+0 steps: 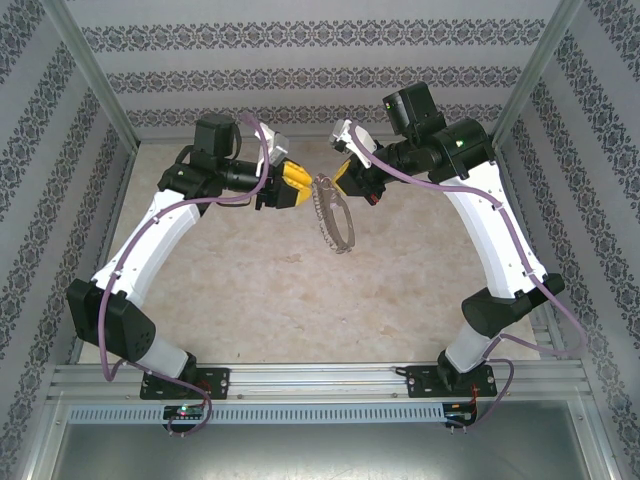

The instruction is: Put the keys on the keyring

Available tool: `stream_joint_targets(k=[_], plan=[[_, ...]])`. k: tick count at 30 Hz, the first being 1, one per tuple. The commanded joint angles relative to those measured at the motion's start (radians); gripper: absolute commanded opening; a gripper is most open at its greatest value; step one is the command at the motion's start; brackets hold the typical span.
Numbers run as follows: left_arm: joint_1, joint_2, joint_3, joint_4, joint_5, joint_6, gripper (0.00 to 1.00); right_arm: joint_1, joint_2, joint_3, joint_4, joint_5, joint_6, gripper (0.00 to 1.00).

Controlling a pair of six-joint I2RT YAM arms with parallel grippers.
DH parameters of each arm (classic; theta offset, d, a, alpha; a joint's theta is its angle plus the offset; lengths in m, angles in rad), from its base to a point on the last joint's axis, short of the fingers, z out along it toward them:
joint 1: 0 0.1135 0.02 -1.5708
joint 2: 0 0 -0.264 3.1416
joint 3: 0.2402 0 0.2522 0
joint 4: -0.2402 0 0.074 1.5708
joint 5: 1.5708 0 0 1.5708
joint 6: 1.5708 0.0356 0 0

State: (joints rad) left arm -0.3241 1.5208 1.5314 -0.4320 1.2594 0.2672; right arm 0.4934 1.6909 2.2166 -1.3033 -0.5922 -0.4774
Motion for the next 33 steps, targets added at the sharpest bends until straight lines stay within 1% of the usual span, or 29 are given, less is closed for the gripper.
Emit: stream_joint_targets(k=[1, 15, 26, 30, 33], plan=[[-0.029, 0.019, 0.045, 0.038, 0.055, -0.017, 0.36, 0.010, -0.014, 0.012, 0.025, -0.035, 0.008, 0.00], [-0.072, 0.064, 0.112, 0.038, 0.065, -0.012, 0.36, 0.018, -0.008, 0.013, 0.019, -0.035, 0.005, 0.00], [-0.102, 0.115, 0.167, -0.004, 0.073, 0.015, 0.35, 0.024, -0.005, 0.012, 0.022, -0.034, 0.002, 0.00], [-0.105, 0.118, 0.170, -0.001, 0.071, 0.015, 0.29, 0.025, -0.005, 0.011, 0.018, -0.034, -0.001, 0.00], [-0.107, 0.118, 0.171, 0.001, 0.070, 0.015, 0.17, 0.024, -0.005, 0.009, 0.018, -0.034, -0.001, 0.00]])
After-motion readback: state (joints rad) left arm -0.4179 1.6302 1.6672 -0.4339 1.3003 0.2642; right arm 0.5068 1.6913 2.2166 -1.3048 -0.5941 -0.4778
